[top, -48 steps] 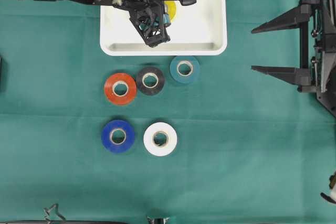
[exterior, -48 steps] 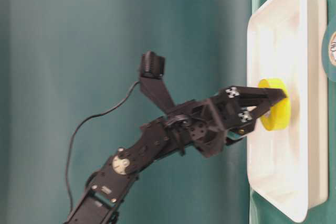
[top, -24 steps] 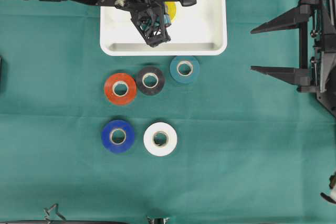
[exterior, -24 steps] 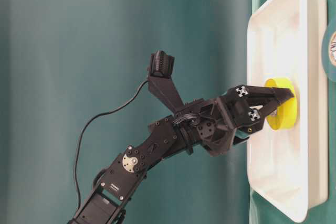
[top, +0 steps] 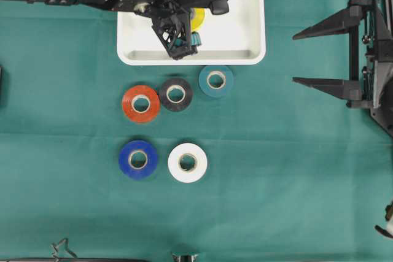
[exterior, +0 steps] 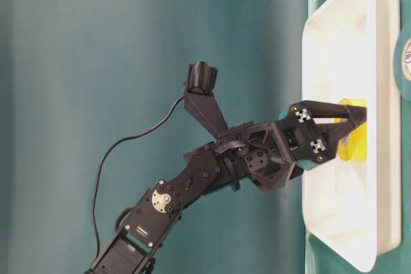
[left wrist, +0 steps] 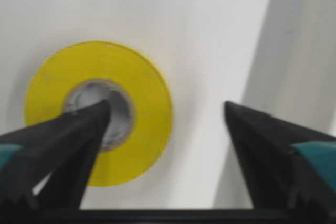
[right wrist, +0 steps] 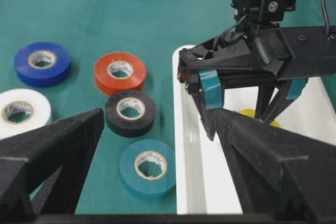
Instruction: Pick up the tape from a random location and place it into the white case.
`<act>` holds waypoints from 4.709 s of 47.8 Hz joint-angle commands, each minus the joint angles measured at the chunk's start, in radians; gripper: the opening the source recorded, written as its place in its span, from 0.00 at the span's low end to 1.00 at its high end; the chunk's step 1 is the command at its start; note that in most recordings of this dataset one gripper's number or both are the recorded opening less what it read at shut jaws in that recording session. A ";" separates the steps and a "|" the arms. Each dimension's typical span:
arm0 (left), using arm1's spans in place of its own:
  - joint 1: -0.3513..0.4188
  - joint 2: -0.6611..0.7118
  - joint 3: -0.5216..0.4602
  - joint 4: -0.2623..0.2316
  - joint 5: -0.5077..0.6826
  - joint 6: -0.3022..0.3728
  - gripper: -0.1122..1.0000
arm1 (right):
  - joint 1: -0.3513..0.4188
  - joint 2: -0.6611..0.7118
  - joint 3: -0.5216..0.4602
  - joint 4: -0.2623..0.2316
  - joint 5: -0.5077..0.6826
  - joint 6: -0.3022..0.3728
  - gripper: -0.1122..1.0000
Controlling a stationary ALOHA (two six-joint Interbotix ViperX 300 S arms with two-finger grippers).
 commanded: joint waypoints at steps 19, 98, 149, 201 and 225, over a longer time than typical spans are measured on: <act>0.006 -0.044 -0.014 -0.003 -0.029 -0.002 0.99 | -0.003 0.008 -0.025 -0.003 -0.005 -0.002 0.92; -0.178 -0.351 -0.018 -0.003 0.095 -0.008 0.99 | -0.003 0.008 -0.044 -0.003 0.018 -0.002 0.92; -0.213 -1.132 0.660 -0.014 -0.241 -0.044 0.99 | -0.003 -0.020 -0.048 -0.005 0.029 -0.002 0.92; -0.213 -1.333 0.916 -0.021 -0.348 -0.049 0.99 | 0.034 -0.003 -0.032 0.006 0.043 0.012 0.92; -0.215 -1.333 0.916 -0.020 -0.350 -0.049 0.99 | 0.072 0.046 -0.038 0.011 -0.002 0.014 0.92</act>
